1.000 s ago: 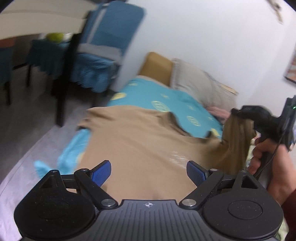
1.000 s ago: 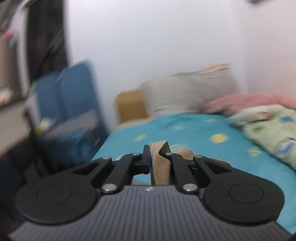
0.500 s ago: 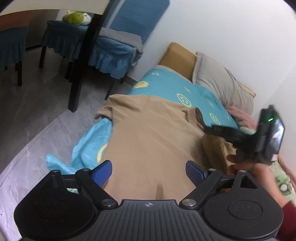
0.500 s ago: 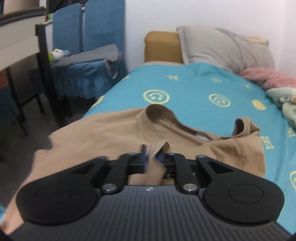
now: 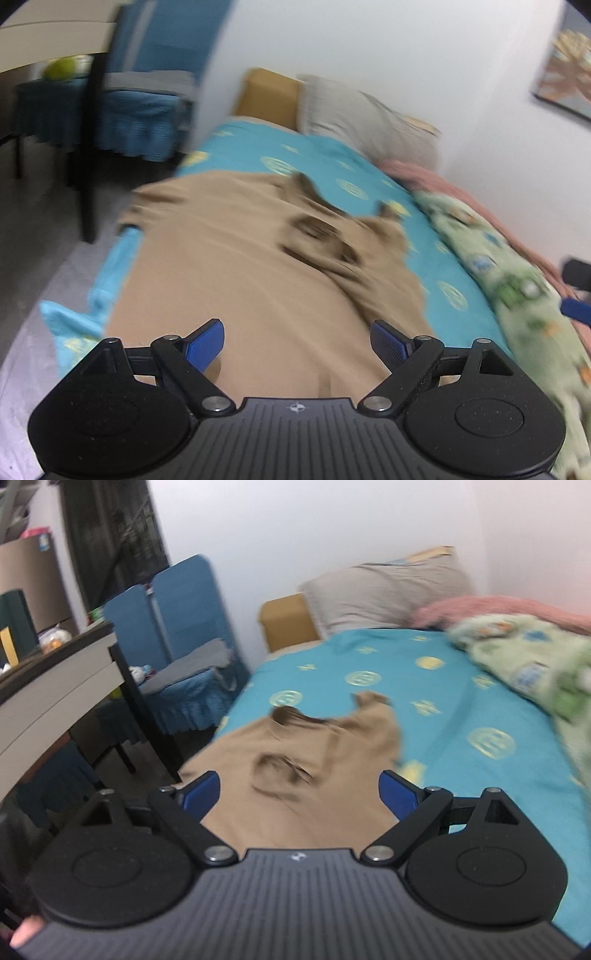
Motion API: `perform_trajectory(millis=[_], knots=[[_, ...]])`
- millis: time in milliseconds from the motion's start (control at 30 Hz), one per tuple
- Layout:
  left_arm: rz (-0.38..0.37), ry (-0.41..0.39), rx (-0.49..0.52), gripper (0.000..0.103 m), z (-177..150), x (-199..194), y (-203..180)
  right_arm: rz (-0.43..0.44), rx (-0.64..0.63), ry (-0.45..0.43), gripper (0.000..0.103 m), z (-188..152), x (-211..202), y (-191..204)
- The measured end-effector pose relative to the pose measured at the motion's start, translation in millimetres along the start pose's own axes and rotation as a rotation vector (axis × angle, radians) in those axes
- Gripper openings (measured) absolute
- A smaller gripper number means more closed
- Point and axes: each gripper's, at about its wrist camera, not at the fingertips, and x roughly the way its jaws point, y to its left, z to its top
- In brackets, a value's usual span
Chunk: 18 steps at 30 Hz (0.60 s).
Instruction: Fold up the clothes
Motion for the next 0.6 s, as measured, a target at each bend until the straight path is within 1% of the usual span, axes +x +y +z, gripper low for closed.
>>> perform_trajectory(millis=[100, 200, 300, 367, 433, 500, 600], knots=[[-0.094, 0.038, 0.068, 0.084, -13.1, -7.0, -27.1, -0.052, 0.121, -0.056, 0.094, -23.1, -56.2, -34.6], [-0.185, 0.078, 0.124, 0.082, -29.7, -10.8, -54.2, -0.055, 0.266, -0.102, 0.094, -44.9, -93.8, -71.5], [-0.280, 0.122, 0.156, 0.075, -50.0, -10.4, -78.8, -0.079, 0.322, -0.119, 0.094, -49.8, -102.7, -96.4], [-0.338, 0.163, 0.139, 0.068, -66.0, -6.3, -91.7, -0.087, 0.340, -0.123, 0.094, -49.8, -101.1, -106.2], [-0.390, 0.205, 0.115, 0.065, -80.0, 2.5, -105.2, -0.081, 0.360, -0.122, 0.094, -50.8, -98.4, -113.0], [-0.417, 0.234, 0.107, 0.064, -92.8, 10.9, -115.7, -0.076, 0.380, -0.121, 0.094, -51.9, -95.7, -119.9], [-0.387, 0.261, 0.084, 0.064, -109.5, 26.5, -123.3, -0.071, 0.402, -0.110, 0.094, -54.4, -92.0, -126.9]])
